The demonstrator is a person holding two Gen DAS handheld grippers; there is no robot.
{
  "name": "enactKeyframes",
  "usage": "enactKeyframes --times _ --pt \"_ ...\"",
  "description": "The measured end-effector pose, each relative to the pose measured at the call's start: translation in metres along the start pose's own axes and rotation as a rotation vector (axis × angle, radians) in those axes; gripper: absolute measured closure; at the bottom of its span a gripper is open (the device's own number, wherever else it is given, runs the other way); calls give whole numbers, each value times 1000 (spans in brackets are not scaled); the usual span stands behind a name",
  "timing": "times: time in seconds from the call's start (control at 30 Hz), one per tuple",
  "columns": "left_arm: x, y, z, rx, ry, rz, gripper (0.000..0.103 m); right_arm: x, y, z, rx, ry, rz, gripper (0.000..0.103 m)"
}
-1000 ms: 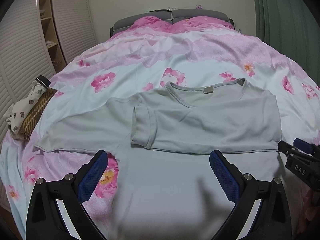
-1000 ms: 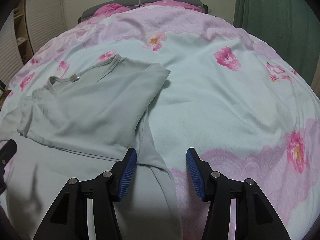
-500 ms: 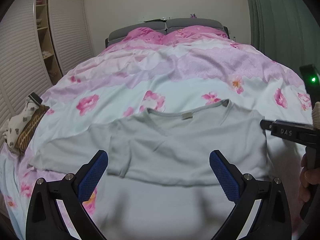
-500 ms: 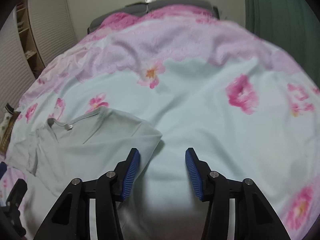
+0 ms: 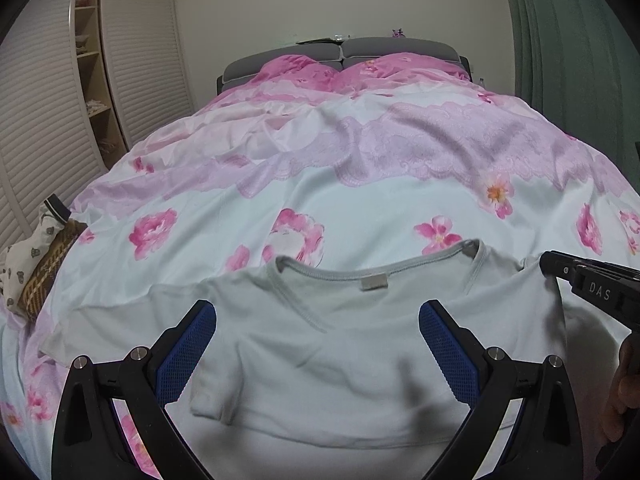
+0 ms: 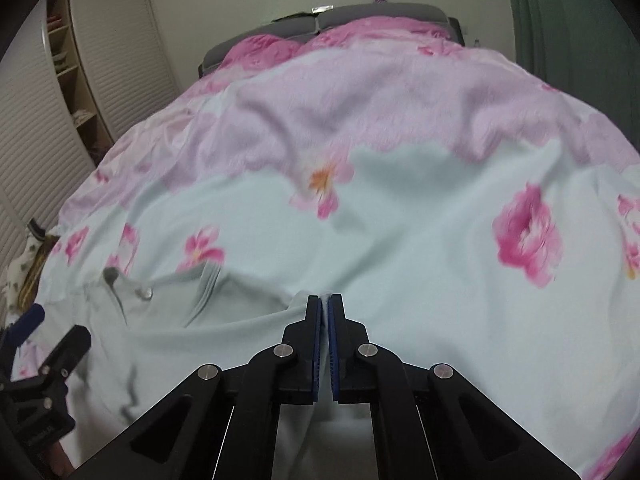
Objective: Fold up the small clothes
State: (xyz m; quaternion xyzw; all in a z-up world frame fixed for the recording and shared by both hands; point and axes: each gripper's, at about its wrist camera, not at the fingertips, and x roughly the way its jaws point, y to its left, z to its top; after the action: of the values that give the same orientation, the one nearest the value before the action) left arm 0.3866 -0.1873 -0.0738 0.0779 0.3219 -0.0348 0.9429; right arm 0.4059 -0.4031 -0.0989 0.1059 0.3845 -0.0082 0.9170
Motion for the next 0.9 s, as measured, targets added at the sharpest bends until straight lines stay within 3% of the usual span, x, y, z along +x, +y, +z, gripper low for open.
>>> enactKeyframes --times 0.1,0.17,0.23,0.3,0.47,0.7,0.77,0.8,0.9 --pt "0 -2 -2 6 0 -4 0 0 1 -5 -4 31 14 97" --pt "-2 -1 -5 10 4 -5 0 -7 -1 -12 14 30 5 88" --pt "-5 3 -10 10 7 -7 0 -25 -4 -24 39 -7 -12 69" --pt "-12 8 -16 12 8 -8 0 -43 -4 -37 48 -24 -18 68" --pt "-25 20 -31 10 15 -7 0 -73 14 -80 13 -6 -24 68" --pt "-31 32 -51 11 45 17 0 -65 35 -107 -93 26 -79 68" --pt "-32 34 -54 9 50 24 0 -57 33 -109 -95 41 -91 79" --pt "-32 35 -56 9 52 27 0 -56 33 -111 -88 47 -91 92" --pt "-33 35 -59 13 57 32 0 -54 28 -114 -71 60 -150 93"
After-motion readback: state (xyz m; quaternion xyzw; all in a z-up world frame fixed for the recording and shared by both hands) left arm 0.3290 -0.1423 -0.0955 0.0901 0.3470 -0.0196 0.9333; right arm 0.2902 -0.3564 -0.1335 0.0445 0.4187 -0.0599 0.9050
